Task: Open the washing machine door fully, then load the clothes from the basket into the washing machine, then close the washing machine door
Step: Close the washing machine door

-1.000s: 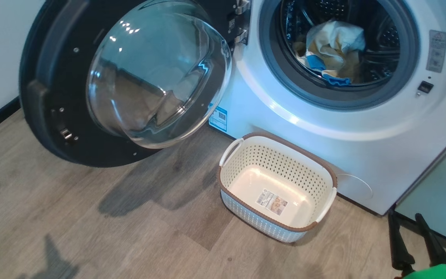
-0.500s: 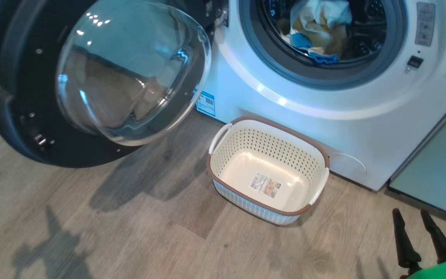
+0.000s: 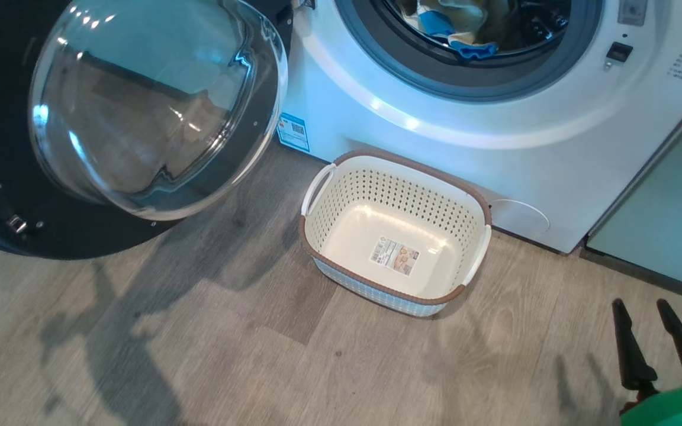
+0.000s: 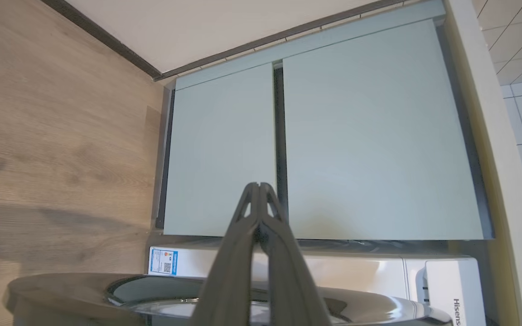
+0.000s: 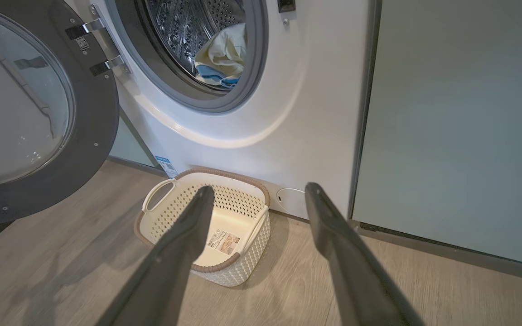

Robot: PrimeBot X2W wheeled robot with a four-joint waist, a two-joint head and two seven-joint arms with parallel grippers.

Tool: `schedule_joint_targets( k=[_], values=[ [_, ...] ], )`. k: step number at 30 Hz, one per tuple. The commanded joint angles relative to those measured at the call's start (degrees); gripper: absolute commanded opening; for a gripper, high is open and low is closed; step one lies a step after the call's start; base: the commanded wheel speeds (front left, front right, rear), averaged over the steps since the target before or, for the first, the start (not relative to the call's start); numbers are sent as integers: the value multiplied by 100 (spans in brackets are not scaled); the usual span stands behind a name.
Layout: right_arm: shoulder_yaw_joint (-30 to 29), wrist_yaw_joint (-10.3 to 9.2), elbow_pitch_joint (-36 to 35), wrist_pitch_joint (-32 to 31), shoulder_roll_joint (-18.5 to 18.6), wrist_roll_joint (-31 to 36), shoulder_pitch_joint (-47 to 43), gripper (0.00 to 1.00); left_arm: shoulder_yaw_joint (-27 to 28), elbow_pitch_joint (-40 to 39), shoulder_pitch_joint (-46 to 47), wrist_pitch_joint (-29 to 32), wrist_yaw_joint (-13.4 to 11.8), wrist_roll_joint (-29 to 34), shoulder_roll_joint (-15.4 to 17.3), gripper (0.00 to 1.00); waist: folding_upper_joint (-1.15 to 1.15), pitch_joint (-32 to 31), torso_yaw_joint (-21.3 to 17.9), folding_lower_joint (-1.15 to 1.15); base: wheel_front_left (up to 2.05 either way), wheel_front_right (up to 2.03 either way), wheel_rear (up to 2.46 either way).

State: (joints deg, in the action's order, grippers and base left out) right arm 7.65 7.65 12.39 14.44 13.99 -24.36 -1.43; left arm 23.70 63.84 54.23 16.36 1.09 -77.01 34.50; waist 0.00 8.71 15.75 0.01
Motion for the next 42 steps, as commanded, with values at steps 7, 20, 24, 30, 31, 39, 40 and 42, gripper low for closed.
schedule_joint_targets(
  k=[7,20,24,30,31,39,40,42],
  values=[
    [92,-16,-183,56,171,1,343,100,-175,33,352,248,-281,181,438,0,0,140,-48,-1,0,0,0],
    [102,-16,-163,56,219,7,412,100,-486,275,440,730,-455,336,250,0,0,213,-33,-1,0,0,0],
    [106,-16,-145,56,201,8,391,100,-538,327,444,925,-427,337,217,0,0,160,-18,-1,0,0,0],
    [115,-16,-113,56,152,10,333,100,-618,390,419,1168,-372,358,198,0,0,8,5,-1,0,0,0],
    [112,-16,-107,56,140,9,320,100,-633,407,410,1207,-364,363,187,0,0,-31,13,-1,0,0,0],
    [112,-16,-74,56,6,16,197,100,-800,529,297,1639,-169,407,26,0,0,-365,60,-1,0,0,0],
    [109,-16,-67,56,-10,14,182,100,-818,545,280,1695,-138,411,15,0,0,-403,61,-1,0,0,0],
    [104,-16,-54,56,-38,14,151,100,-844,568,255,1777,-71,411,-22,0,0,-475,67,-1,0,0,0]
  ],
)
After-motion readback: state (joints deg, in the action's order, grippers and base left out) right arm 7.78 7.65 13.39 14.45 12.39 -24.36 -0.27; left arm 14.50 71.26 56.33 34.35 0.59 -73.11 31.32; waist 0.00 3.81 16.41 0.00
